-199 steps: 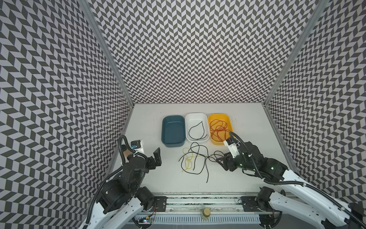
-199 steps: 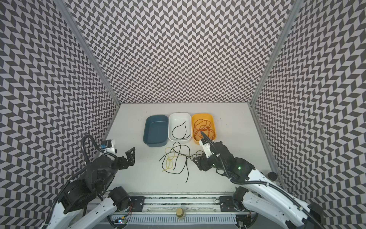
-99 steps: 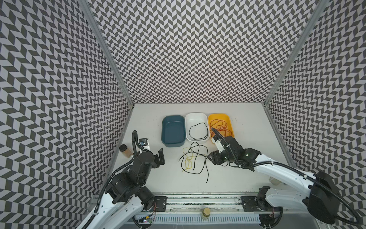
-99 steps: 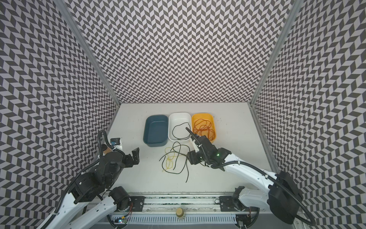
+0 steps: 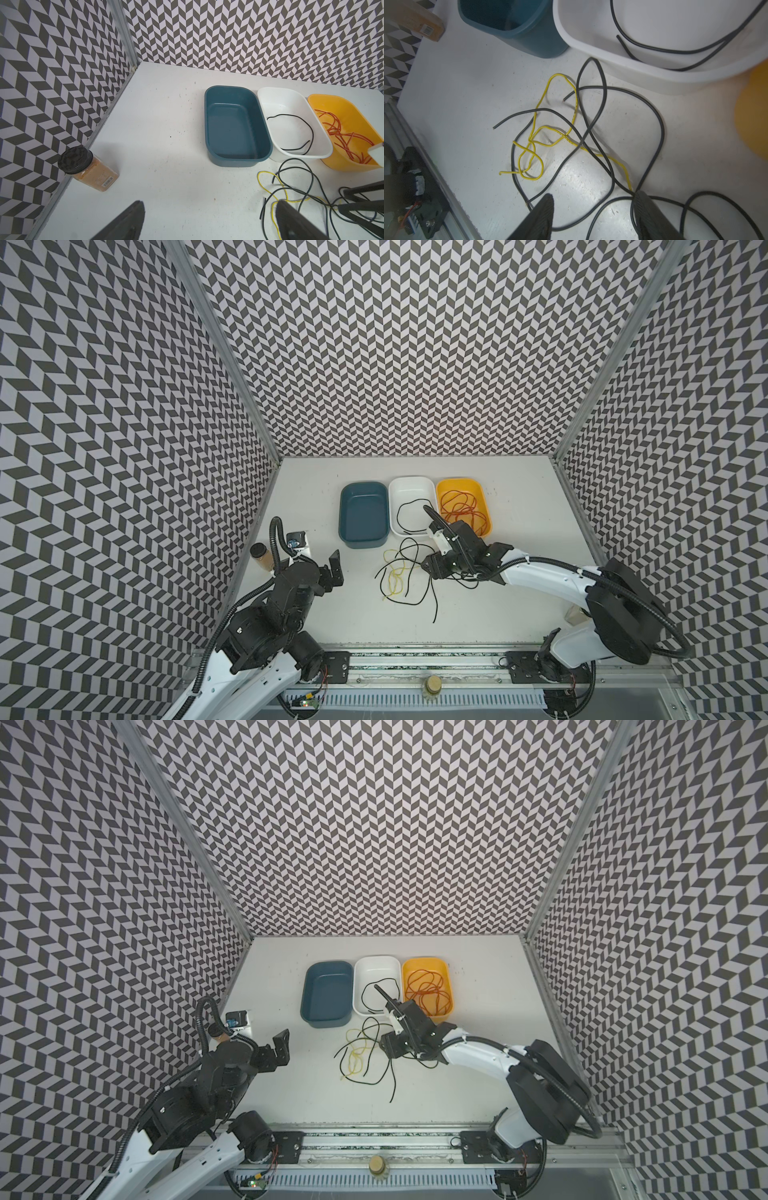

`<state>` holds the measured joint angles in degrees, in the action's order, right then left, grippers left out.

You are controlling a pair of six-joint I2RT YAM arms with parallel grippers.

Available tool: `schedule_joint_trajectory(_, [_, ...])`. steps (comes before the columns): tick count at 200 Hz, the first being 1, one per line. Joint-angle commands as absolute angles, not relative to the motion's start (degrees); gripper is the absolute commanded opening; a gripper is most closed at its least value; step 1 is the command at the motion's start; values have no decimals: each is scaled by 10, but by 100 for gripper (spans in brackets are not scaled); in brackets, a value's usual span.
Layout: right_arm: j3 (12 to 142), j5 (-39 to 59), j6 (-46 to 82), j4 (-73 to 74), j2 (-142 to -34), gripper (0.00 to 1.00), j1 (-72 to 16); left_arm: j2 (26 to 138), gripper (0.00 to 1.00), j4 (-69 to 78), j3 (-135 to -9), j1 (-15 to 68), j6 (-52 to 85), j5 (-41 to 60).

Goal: Untangle the cables
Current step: 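Lower the open right gripper onto the black and yellow wires near the white bin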

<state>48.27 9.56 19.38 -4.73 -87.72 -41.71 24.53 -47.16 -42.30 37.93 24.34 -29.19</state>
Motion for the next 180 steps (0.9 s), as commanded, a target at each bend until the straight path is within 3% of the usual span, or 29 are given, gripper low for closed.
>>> schedule_joint_trajectory(1, [510, 116, 186, 16, -904, 61, -415, 246, 100, -475, -427, 382, 256, -308])
schedule_joint_trajectory(65, [601, 61, 176, -31, -992, 56, -411, 248, 100, -474, -426, 382, 254, -305])
schedule_joint_trajectory(111, [626, 75, 187, -52, -1026, 49, -400, 249, 100, -472, -426, 382, 253, -304])
schedule_joint_trajectory(128, [626, 82, 189, -51, -1034, 43, -400, 250, 100, -472, -426, 381, 253, -303])
schedule_joint_trajectory(180, [618, 124, 183, -32, -1003, 15, -400, 251, 100, -470, -425, 381, 253, -301])
